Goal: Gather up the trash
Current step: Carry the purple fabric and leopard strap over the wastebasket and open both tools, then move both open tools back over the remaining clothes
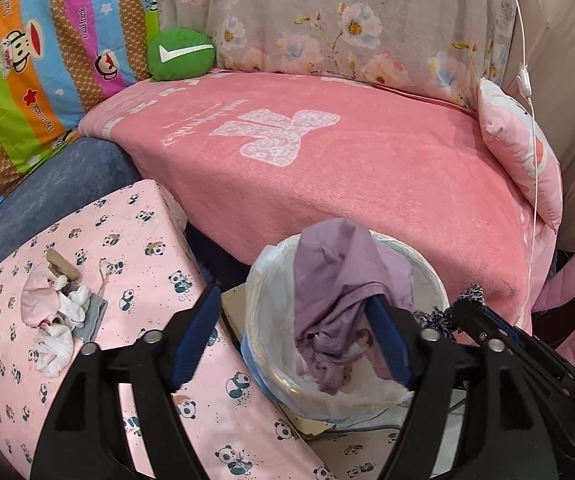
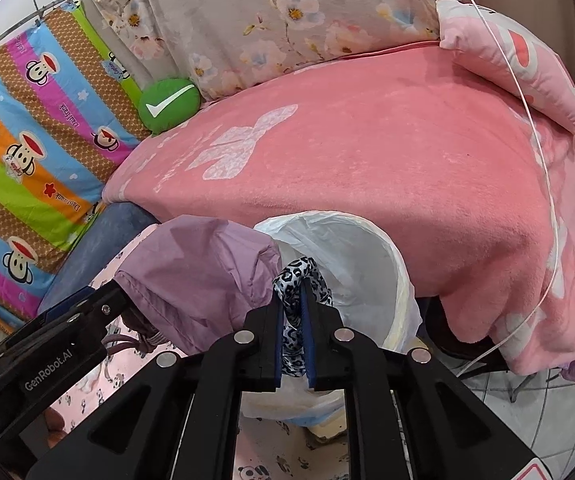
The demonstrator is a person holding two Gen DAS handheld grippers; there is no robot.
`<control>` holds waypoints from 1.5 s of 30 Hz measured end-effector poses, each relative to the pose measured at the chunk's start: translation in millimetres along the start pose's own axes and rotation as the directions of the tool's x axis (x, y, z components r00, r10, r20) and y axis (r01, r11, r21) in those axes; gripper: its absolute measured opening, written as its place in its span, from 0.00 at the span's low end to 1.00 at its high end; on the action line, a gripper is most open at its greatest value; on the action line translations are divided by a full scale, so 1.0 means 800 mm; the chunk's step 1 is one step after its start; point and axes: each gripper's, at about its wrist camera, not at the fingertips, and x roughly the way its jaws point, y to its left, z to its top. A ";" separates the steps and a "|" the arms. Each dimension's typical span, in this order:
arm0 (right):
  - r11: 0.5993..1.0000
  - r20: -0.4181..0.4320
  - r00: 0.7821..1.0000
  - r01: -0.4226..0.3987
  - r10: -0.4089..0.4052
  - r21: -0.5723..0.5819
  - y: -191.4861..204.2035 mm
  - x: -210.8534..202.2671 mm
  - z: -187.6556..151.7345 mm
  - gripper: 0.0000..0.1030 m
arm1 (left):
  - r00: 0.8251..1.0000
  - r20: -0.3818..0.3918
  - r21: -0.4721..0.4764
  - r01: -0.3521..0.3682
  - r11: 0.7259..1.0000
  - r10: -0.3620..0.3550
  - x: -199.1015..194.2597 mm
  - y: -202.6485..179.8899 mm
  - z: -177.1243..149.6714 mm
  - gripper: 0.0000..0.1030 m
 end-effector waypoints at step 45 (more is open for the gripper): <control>0.977 -0.097 0.992 -0.102 0.085 -0.189 0.135 0.022 -0.040 0.35 | 0.985 -0.091 -0.246 -0.167 0.955 0.149 -0.018 0.175 -0.050 0.75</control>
